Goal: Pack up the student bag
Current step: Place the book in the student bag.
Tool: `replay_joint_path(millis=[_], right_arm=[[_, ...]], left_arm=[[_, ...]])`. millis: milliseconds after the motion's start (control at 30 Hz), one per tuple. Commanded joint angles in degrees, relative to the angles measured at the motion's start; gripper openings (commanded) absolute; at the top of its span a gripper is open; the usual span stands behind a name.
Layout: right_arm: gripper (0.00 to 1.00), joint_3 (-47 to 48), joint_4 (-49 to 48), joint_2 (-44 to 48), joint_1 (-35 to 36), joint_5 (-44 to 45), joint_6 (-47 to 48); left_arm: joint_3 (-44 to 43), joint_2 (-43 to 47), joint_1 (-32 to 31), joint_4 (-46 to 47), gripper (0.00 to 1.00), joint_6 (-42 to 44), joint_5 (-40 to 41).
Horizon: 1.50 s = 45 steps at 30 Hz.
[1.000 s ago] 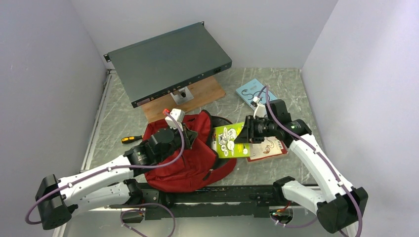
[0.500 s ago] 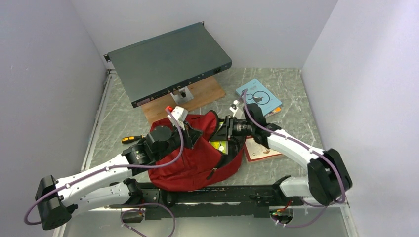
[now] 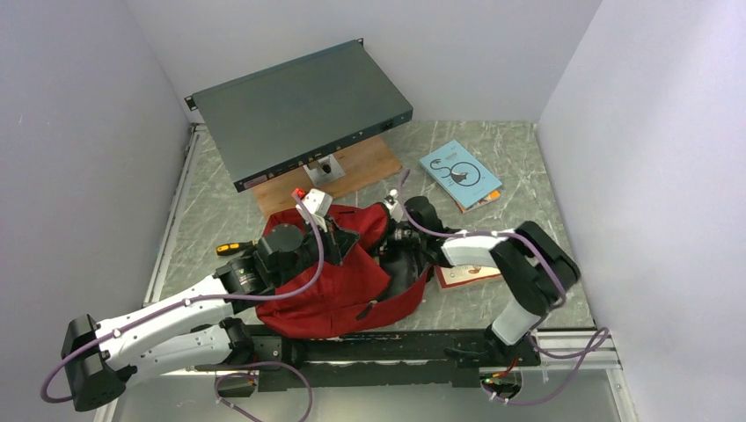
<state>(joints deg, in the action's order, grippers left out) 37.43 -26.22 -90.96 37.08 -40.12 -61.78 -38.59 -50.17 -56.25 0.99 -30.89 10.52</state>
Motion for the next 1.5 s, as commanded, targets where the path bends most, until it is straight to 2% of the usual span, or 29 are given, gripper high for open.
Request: replay_joint_path(millis=[0,133,333,433,567,700,767,900,1000,1100,1300,1467], right_arm=[[0.03,5.30,-14.24,-6.71,2.90,0.22,-2.16],[0.07,6.38,-14.84,-7.64,5.32,5.97,-1.18],[0.14,9.54,-13.12,-12.05,8.04,7.84,0.40],[0.28,7.25,-11.99,-12.27,7.70,8.17,1.08],[0.56,7.09,-1.40,-7.50,6.58,8.28,7.50],[0.76,3.81,4.24,-0.79,4.41,8.60,10.45],[0.83,4.00,10.80,2.73,3.98,10.44,13.73],[0.92,4.18,18.71,8.47,2.73,13.05,17.82],[0.95,4.83,21.91,9.57,1.45,12.93,18.84],[0.95,6.04,29.56,12.83,0.79,17.07,22.06],[0.89,9.38,45.14,20.97,-2.04,25.31,31.70],[0.87,13.43,54.72,28.97,-5.66,32.28,38.37]], left_arm=[[-3.92,1.88,-0.53,7.50,0.00,-2.05,1.14],[-4.28,0.88,-0.62,7.32,0.00,-3.64,1.66],[-4.85,-1.54,-0.62,8.43,0.00,-4.88,0.28],[-3.64,-0.15,-0.66,6.95,0.00,-4.96,2.91],[-0.48,3.62,-0.66,4.05,0.00,-5.24,8.28],[2.08,6.53,-0.62,2.04,0.00,-5.59,12.21],[3.00,7.42,-0.66,1.36,0.00,-5.87,13.20],[5.32,8.32,-0.62,2.37,0.00,-6.47,13.58],[5.96,8.18,-0.62,2.56,0.00,-6.92,13.34],[6.20,8.31,-0.62,1.60,0.00,-6.75,13.02],[8.44,9.26,-0.62,1.32,0.00,-6.66,14.03],[6.71,5.16,-0.62,0.68,0.00,-5.47,12.29]])
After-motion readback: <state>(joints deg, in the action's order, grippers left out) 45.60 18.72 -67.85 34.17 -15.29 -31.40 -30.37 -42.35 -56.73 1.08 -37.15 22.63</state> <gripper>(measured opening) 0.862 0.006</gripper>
